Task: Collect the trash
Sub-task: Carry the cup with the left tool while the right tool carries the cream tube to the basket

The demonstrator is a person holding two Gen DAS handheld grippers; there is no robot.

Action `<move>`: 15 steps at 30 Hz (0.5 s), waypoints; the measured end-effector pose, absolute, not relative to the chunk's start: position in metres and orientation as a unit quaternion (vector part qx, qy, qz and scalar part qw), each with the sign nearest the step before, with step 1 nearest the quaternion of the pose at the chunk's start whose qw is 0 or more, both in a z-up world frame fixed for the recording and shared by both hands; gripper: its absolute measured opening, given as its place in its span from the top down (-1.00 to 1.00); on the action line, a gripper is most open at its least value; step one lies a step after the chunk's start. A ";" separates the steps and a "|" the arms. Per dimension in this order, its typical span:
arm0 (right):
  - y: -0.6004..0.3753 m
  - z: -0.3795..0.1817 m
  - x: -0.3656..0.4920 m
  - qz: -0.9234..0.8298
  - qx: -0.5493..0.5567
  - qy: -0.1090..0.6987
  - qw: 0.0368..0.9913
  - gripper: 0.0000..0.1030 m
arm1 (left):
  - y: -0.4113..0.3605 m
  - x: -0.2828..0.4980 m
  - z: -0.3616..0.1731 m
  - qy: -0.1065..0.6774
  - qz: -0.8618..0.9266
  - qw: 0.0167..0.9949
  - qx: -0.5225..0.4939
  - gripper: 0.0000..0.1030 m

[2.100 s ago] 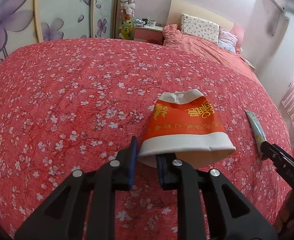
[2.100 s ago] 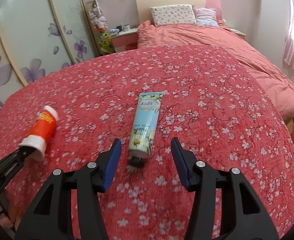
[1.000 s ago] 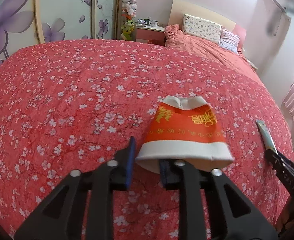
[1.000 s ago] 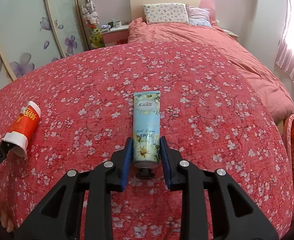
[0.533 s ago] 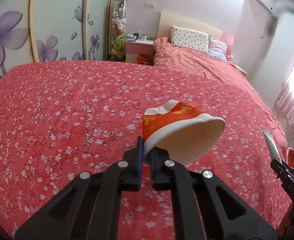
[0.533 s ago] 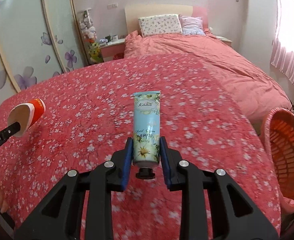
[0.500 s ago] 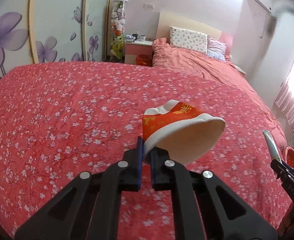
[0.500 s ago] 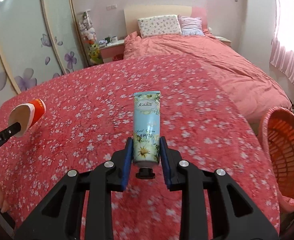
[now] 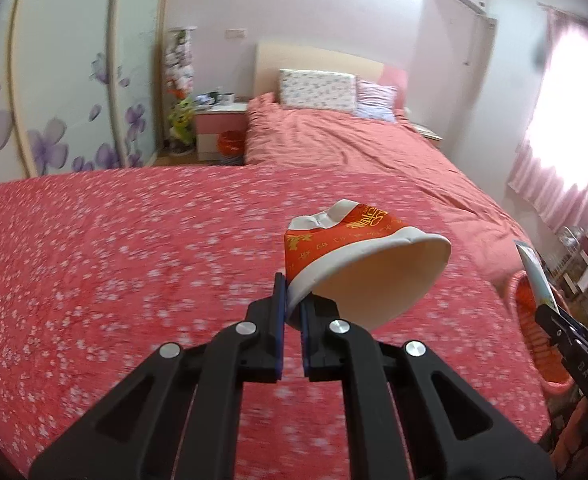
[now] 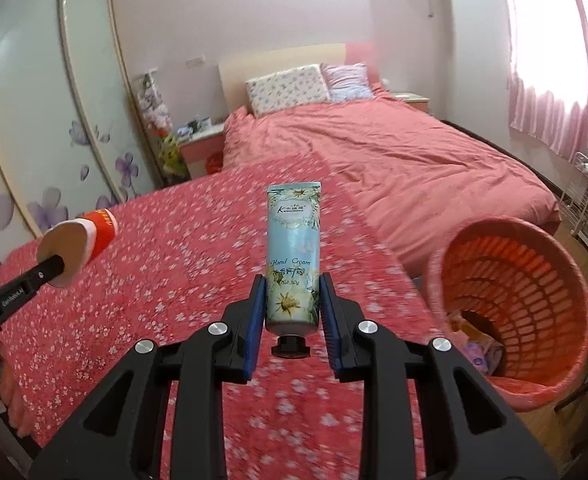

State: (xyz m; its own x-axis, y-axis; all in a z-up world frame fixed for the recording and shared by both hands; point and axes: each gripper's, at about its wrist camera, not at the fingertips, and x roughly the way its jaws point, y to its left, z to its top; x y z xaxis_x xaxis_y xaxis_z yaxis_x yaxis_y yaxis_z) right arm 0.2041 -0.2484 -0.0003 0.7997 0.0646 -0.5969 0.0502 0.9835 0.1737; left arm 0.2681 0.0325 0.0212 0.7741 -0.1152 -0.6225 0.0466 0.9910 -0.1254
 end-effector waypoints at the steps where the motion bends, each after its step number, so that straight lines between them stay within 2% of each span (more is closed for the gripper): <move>1: -0.251 0.001 0.201 0.001 0.093 0.313 0.945 0.47 | 0.025 0.267 0.024 0.332 -0.050 0.941 -0.050 0.86; 15: -0.332 0.024 0.143 -0.072 0.115 0.236 0.962 0.47 | -0.110 0.239 0.041 0.324 -0.172 0.930 -0.026 0.86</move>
State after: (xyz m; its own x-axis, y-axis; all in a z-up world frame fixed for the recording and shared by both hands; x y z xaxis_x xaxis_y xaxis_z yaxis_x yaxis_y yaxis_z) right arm 0.1432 -0.3321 0.0242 0.8786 -0.0841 -0.4701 0.1928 0.9631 0.1880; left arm 0.2394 -0.1096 0.0408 0.7312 -0.3372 -0.5930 0.3032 0.9394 -0.1602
